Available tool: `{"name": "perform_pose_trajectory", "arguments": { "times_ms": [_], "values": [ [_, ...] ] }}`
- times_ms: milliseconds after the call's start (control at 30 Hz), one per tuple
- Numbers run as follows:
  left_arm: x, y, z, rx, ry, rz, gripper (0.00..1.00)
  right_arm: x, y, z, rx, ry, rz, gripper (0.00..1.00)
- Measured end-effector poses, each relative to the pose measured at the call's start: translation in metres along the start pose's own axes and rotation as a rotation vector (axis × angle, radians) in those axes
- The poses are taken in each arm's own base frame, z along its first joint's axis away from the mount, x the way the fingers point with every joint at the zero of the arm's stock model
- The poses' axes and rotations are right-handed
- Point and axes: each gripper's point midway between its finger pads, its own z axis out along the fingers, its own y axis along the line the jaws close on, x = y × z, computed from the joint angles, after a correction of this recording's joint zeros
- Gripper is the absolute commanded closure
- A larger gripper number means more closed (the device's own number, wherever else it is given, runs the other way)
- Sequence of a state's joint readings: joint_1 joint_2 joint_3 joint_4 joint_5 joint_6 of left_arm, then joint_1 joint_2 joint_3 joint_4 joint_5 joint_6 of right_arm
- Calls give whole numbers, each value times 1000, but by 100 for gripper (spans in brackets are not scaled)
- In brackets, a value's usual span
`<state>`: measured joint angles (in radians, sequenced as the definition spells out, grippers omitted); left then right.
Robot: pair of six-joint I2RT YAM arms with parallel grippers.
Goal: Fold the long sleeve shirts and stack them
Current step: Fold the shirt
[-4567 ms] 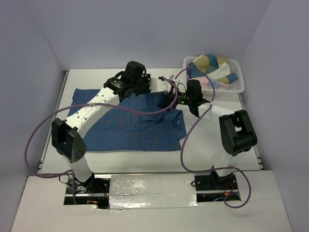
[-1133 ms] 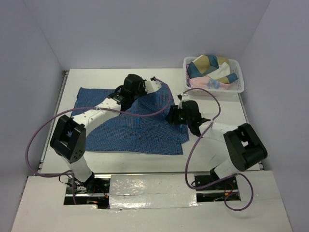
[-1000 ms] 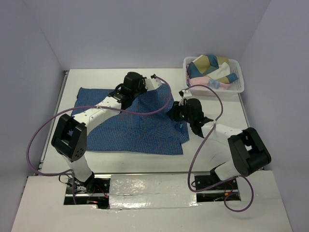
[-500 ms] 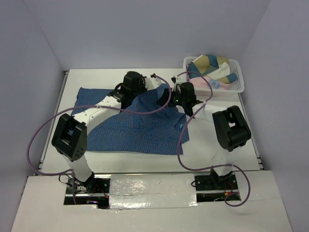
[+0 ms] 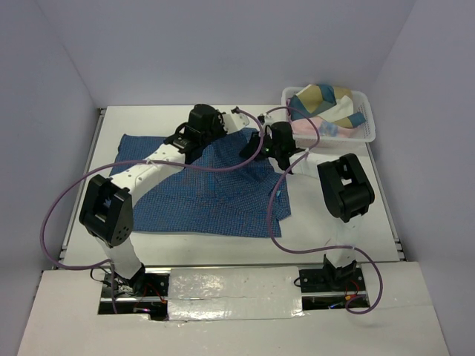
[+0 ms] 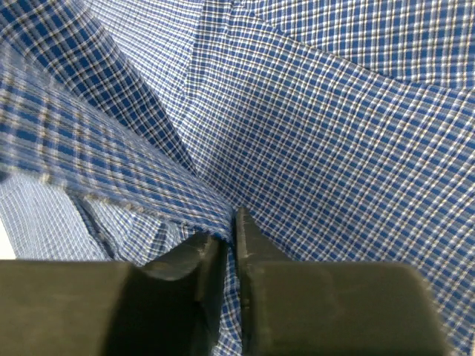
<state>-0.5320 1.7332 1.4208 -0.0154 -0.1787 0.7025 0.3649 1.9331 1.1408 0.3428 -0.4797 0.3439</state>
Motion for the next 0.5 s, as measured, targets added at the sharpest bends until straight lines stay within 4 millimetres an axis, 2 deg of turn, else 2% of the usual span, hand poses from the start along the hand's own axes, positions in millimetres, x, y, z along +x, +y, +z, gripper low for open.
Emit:
{"name": "perform_pose_trajectory", "arguments": {
  "times_ms": [300,500],
  "values": [
    [9,-9,8,24,36,6,100,-16,-14,1,97,-24,-34,92],
    [19,-15,10,38,73,13,100,-15,-42,-11,288,-56,-38,89]
  ]
}}
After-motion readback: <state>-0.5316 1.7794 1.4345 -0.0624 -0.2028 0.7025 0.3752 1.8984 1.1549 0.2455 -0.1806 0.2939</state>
